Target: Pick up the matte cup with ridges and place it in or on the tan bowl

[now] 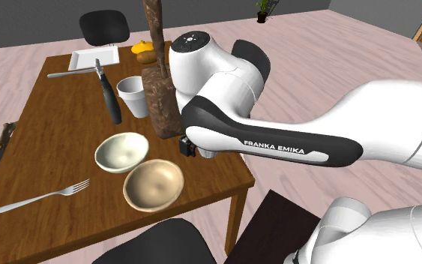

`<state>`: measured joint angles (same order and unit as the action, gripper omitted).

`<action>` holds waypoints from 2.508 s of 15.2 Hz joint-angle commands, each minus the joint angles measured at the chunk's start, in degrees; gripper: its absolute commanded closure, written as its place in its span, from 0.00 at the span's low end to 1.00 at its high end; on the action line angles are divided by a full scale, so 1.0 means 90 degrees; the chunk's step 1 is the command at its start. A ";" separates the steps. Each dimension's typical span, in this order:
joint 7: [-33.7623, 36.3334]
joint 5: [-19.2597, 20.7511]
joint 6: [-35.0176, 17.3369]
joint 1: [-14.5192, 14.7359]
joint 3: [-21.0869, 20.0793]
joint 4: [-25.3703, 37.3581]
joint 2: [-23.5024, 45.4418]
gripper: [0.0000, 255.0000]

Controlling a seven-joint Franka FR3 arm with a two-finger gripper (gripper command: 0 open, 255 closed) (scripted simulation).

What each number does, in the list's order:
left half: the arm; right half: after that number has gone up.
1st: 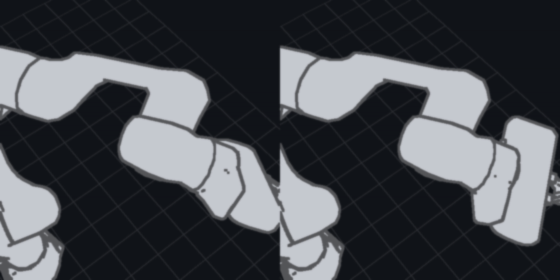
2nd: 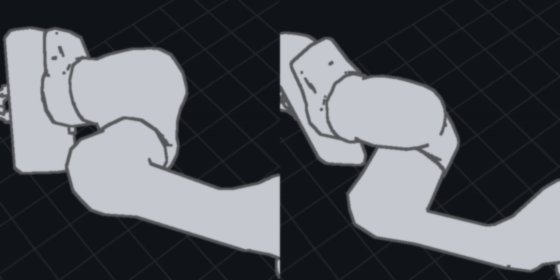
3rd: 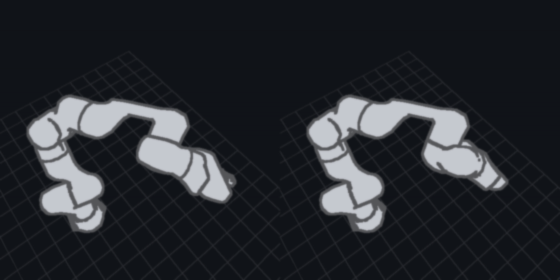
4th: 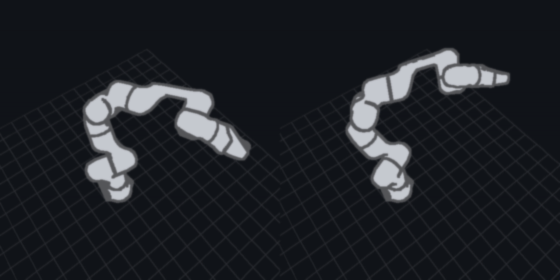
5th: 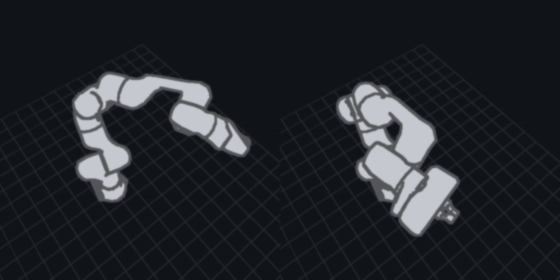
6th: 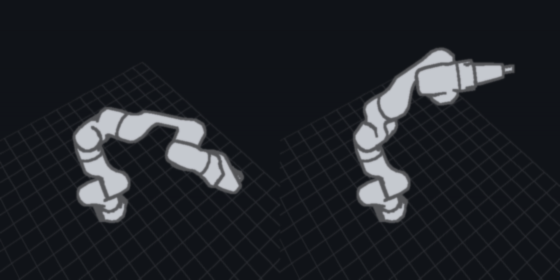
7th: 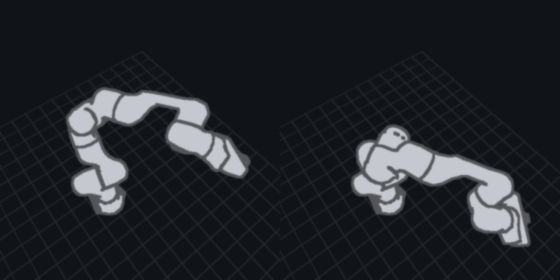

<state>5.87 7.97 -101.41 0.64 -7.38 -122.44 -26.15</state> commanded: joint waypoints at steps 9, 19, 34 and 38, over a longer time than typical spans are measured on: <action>0.0006 0.0018 -0.0230 -0.0010 0.0020 -0.0202 0.0022 0.00; 0.0006 0.0018 -0.0231 -0.0010 0.0020 -0.0203 0.0023 1.00; -0.0178 0.0016 0.1014 -0.0041 0.0006 0.1303 0.0271 1.00; -0.0223 0.0025 0.1352 -0.0053 -0.0004 0.1761 0.0388 1.00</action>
<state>4.07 8.16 -90.11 0.22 -7.47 -107.70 -22.87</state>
